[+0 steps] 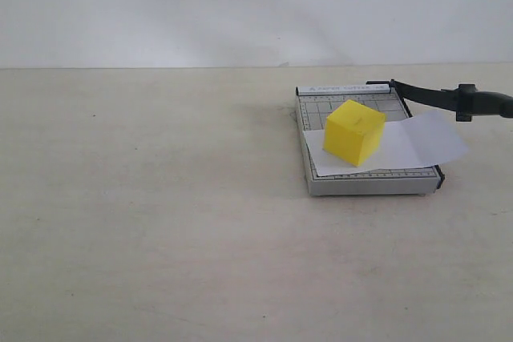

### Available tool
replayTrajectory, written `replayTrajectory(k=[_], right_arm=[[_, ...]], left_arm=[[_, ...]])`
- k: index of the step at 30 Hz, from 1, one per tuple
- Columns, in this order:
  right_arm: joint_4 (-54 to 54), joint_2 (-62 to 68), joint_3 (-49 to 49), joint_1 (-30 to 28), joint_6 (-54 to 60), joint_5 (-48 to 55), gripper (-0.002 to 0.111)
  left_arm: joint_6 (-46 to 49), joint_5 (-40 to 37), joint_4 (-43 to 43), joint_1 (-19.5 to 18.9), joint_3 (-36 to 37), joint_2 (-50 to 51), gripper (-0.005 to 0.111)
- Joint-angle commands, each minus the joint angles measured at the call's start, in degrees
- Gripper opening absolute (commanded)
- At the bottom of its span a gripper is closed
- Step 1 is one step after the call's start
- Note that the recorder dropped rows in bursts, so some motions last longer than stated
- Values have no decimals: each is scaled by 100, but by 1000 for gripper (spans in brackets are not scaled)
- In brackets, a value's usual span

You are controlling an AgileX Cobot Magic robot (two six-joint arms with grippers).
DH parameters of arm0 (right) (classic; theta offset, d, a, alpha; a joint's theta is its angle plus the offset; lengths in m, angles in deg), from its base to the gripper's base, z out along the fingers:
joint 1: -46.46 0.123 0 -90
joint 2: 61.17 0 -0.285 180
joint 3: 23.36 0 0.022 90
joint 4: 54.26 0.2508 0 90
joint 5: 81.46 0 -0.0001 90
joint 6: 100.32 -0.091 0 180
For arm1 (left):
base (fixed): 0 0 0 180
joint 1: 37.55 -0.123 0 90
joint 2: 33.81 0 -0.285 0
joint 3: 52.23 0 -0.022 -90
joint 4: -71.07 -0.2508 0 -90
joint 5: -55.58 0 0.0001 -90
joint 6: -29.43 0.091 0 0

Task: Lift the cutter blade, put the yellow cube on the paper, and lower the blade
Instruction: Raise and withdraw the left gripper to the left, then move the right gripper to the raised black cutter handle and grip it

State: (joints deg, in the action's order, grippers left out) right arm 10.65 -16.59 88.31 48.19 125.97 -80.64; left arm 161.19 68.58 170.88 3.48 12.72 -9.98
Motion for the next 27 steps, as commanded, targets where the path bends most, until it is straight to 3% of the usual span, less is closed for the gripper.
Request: replayTrajectory(k=[1, 22, 24, 27], right_arm=[[-12, -13, -17, 30, 19, 30, 0], [-12, -13, 10, 30, 42, 116, 0], [-12, -13, 139, 30, 217, 106, 5], [-12, -13, 471, 30, 691, 106, 29]], left_arm=[[-363, -411, 13, 31, 300, -46, 42], [-897, -762, 13, 31, 522, -46, 42], [-897, -876, 13, 31, 522, -46, 42], [-897, -1008, 13, 31, 522, -46, 42]])
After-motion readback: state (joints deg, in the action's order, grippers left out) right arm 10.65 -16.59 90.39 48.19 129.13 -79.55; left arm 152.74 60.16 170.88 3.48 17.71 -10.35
